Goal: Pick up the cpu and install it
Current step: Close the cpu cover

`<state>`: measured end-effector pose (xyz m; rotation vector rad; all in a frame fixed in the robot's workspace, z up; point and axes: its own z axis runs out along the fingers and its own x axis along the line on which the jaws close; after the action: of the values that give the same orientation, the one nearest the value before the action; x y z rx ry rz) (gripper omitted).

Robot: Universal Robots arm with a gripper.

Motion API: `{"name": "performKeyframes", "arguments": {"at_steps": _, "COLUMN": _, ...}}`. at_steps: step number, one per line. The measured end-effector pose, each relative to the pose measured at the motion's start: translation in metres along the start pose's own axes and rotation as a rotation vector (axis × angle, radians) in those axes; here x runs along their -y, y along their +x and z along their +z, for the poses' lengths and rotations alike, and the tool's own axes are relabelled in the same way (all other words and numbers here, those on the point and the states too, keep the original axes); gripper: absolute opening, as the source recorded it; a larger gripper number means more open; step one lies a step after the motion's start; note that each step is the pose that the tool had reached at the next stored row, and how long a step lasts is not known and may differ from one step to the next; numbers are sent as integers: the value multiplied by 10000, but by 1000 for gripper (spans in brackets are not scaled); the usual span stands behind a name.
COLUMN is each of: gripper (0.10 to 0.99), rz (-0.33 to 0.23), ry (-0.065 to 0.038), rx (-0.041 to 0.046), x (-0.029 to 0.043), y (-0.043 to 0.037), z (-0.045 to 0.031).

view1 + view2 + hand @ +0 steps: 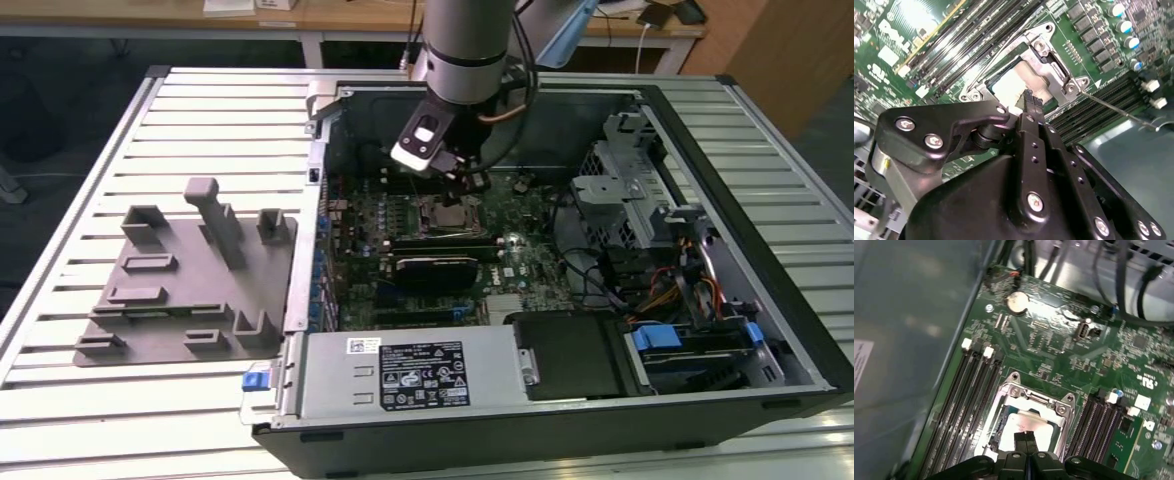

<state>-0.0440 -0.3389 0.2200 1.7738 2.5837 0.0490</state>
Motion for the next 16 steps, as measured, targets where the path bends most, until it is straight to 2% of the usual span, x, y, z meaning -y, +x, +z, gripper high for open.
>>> {"name": "performKeyframes", "arguments": {"at_steps": 16, "gripper": 106, "rz": -2488, "ry": 30, "rx": -74, "x": 0, "y": 0, "z": 1}}
